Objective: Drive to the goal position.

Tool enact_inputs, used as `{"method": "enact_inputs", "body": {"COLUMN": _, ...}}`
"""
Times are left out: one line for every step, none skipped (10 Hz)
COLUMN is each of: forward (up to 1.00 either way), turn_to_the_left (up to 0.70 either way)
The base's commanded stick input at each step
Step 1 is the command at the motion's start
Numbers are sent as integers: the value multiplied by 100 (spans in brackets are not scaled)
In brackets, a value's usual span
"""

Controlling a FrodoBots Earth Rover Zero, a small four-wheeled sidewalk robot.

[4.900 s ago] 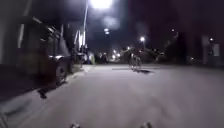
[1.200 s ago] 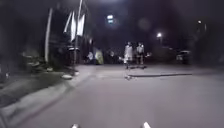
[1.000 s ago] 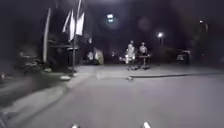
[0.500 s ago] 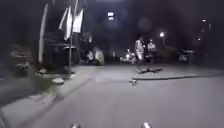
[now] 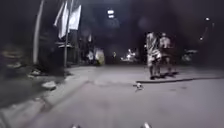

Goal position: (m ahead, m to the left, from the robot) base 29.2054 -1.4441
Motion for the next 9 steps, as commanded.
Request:
{"method": "enact_inputs", "body": {"forward": 70, "turn_to_the_left": -14}}
{"method": "enact_inputs", "body": {"forward": 70, "turn_to_the_left": -16}}
{"method": "enact_inputs", "body": {"forward": 70, "turn_to_the_left": -26}}
{"method": "enact_inputs", "body": {"forward": 70, "turn_to_the_left": -28}}
{"method": "enact_inputs", "body": {"forward": 70, "turn_to_the_left": 0}}
{"method": "enact_inputs", "body": {"forward": 70, "turn_to_the_left": 0}}
{"method": "enact_inputs", "body": {"forward": 70, "turn_to_the_left": 0}}
{"method": "enact_inputs", "body": {"forward": 70, "turn_to_the_left": 0}}
{"method": "enact_inputs", "body": {"forward": 70, "turn_to_the_left": 0}}
